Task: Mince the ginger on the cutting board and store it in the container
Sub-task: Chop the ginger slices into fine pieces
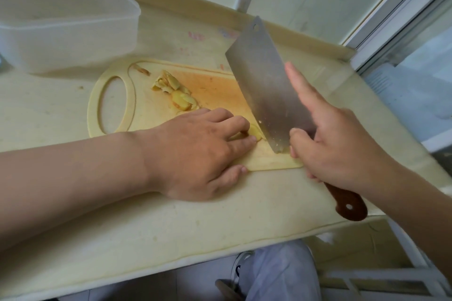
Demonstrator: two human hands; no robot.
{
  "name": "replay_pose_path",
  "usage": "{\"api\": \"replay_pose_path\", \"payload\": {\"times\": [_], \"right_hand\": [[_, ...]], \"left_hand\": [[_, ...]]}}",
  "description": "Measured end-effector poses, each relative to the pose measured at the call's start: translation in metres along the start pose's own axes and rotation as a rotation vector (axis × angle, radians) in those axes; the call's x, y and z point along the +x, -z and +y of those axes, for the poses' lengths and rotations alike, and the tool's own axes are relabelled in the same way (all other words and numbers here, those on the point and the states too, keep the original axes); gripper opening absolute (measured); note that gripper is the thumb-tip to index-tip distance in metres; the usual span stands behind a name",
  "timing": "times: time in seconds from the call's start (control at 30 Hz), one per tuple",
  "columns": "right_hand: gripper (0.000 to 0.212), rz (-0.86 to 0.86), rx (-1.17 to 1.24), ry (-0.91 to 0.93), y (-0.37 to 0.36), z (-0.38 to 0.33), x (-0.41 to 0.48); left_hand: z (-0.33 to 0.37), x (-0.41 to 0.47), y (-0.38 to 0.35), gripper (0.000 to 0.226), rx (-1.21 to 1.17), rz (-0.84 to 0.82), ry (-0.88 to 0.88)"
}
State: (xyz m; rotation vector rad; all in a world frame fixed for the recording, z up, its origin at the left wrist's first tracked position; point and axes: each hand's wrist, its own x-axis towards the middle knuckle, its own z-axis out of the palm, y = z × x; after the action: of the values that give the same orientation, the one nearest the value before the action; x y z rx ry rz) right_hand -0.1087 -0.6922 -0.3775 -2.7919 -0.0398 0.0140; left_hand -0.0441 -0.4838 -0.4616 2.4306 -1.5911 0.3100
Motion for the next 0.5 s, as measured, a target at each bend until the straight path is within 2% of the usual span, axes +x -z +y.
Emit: {"api": "replay_pose_path", "payload": {"times": [0.17, 0.3, 0.5], "right_hand": [[0.094, -0.137, -0.087, 0.026, 0.009, -0.015, 0.028], [0.095, -0.101, -0.066, 0.048, 0.004, -0.024, 0.049], [0.097, -0.007, 0.030, 0.005, -0.001, -0.006, 0.016]], "left_hand": [[-0.001, 0.001, -0.001, 0.070, 0.005, -0.007, -0.006], [0.000, 0.001, 0.000, 0.070, -0.002, -0.009, -0.006], [0.000, 0.001, 0.000, 0.071, 0.014, -0.019, 0.005]]}}
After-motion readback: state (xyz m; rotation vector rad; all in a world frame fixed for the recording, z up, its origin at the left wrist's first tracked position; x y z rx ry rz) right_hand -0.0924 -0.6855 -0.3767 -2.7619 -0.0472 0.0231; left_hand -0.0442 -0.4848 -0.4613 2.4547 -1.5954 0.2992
